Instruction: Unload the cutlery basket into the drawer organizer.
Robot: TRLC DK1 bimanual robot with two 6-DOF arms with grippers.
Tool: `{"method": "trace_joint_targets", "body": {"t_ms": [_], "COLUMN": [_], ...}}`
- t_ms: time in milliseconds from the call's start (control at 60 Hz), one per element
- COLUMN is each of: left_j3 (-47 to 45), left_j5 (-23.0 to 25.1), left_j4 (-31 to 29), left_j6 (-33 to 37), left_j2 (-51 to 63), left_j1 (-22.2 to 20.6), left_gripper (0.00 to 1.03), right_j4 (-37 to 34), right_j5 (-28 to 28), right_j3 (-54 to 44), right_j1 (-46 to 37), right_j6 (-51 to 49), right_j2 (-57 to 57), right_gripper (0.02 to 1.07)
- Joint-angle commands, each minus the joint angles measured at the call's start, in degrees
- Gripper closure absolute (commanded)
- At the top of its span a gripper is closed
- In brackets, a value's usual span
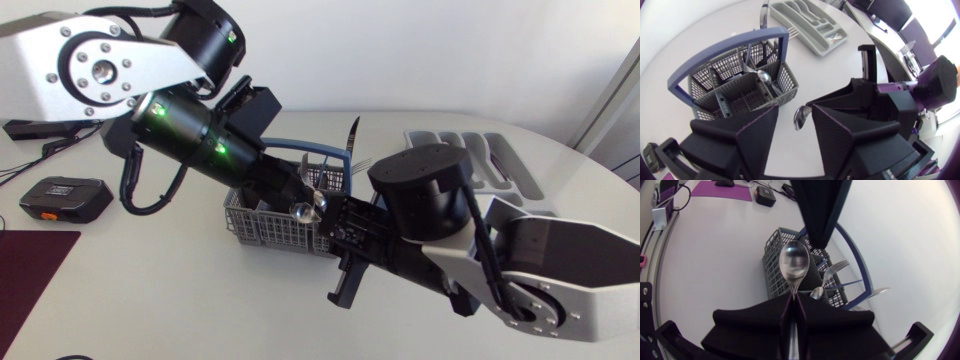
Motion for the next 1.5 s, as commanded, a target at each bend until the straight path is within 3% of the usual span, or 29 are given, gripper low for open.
{"method": "trace_joint_targets", "body": {"t_ms": [0, 233, 433, 683, 1050, 1483], "left_j3": [3.7, 5.5, 4.0, 2.4, 3.3, 2.7], "left_j5": [0.6, -2.0, -4.0, -5.6, -7.4, -7.5], "left_j4": [0.3, 1.6, 1.6, 1.6, 1.6, 1.6], "left_j6": [-1.1, 0.3, 1.0, 1.4, 1.4, 1.9], "left_j2": [-0.6, 0.2, 2.9, 5.9, 9.9, 11.1], "left_j1": [1.2, 2.9, 2.3, -0.1, -0.9, 0.1], "left_gripper": [0.26, 0.23, 0.23, 0.23, 0.23, 0.23], "right_j4": [-1.1, -11.6, -21.4, -30.6, -34.7, -36.7], "right_j5": [-1.2, -15.8, -34.0, -44.5, -46.7, -40.9], "right_j3": [-2.3, -5.0, -5.1, -1.4, 11.3, 28.5], "right_j1": [-1.1, -14.8, -37.9, -58.9, -75.5, -81.4], "right_j6": [0.1, -4.6, -20.3, -42.5, -65.8, -76.1], "right_j2": [-1.8, -10.5, -12.5, -3.6, 18.4, 36.4], "right_gripper": [1.01, 1.01, 1.01, 1.02, 1.01, 1.01]}}
